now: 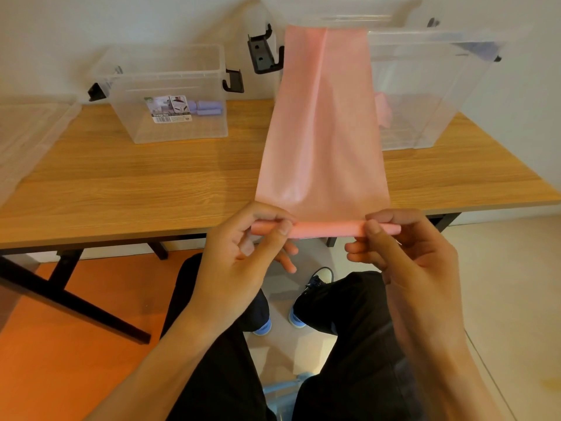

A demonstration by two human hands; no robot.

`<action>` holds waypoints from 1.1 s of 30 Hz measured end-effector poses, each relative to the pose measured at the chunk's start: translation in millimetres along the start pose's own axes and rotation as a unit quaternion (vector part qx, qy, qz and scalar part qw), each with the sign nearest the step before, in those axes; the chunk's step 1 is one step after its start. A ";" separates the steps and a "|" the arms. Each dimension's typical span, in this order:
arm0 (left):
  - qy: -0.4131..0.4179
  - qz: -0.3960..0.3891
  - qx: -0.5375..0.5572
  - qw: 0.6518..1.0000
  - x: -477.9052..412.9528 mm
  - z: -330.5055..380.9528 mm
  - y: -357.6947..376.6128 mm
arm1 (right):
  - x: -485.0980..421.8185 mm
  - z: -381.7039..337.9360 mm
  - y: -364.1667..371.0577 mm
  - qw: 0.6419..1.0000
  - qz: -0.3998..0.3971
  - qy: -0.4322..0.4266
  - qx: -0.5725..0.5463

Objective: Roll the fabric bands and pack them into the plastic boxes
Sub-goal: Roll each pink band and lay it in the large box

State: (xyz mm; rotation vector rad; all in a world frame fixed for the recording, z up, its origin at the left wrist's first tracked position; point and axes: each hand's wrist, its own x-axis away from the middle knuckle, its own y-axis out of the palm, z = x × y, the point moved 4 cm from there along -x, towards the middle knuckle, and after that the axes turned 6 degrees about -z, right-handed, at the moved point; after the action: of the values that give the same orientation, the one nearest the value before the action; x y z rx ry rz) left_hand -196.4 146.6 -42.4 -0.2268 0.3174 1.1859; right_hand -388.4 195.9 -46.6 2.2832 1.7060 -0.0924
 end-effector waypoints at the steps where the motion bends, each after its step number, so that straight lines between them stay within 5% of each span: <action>1: -0.002 -0.004 0.004 1.000 -0.8 0.4 -1.1 | 0.4 0.2 -1.4 1.000 -0.002 0.001 -0.001; 33: 0.005 0.064 -0.024 0.998 -14.1 2.5 1.2 | -11.5 2.7 -1.5 0.999 -0.003 -0.008 0.044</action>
State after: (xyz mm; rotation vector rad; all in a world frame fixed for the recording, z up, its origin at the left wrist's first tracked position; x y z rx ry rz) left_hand -201.9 135.6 -35.0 -0.2581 0.3161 1.3211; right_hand -392.9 184.9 -46.9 2.3343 1.7329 -0.1894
